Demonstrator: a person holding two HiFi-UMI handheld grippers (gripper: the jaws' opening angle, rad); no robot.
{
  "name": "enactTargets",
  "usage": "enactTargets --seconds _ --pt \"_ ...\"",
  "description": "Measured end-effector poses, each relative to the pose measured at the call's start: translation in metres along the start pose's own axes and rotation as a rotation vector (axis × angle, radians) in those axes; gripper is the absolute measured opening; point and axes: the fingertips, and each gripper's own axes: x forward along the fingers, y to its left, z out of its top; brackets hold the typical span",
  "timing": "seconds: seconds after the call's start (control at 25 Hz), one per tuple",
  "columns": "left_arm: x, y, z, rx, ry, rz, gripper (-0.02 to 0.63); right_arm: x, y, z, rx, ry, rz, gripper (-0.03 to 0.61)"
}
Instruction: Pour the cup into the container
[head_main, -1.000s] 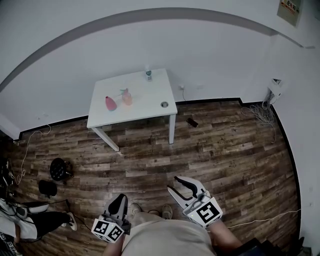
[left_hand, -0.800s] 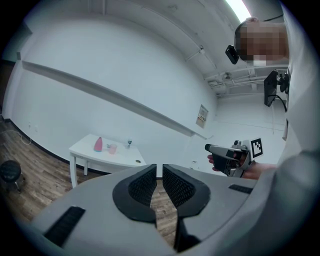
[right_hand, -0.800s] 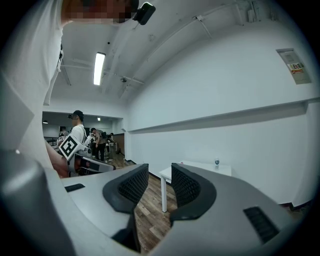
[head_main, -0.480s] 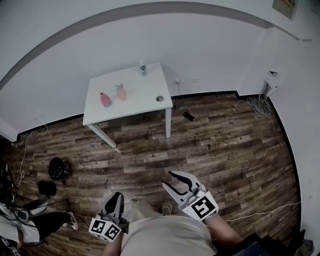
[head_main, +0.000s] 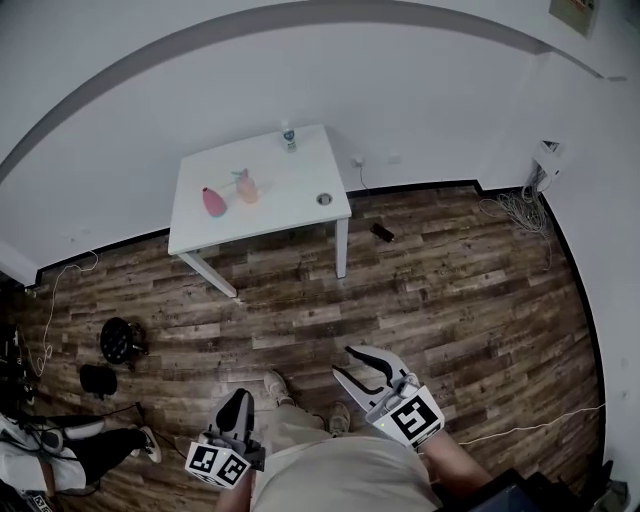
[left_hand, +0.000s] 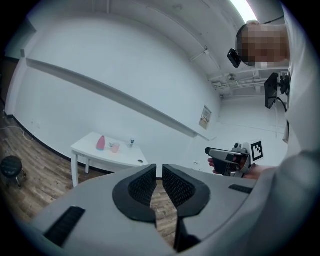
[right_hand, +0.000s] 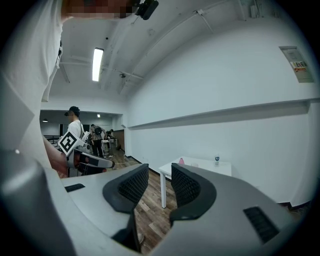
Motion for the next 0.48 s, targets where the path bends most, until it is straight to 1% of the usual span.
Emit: enactTargets --seconds 0.16,0.48 --pt "0.006 0.021 0.002 -0.024 0.013 0.013 0.029 0.017 -0.009 -0.004 0.007 0.034 -0.011 0.124" --pt "0.034 0.076 0.035 -0.027 0.013 0.018 0.032 0.068 -0.034 0.007 0.012 0.049 -0.057 0.124"
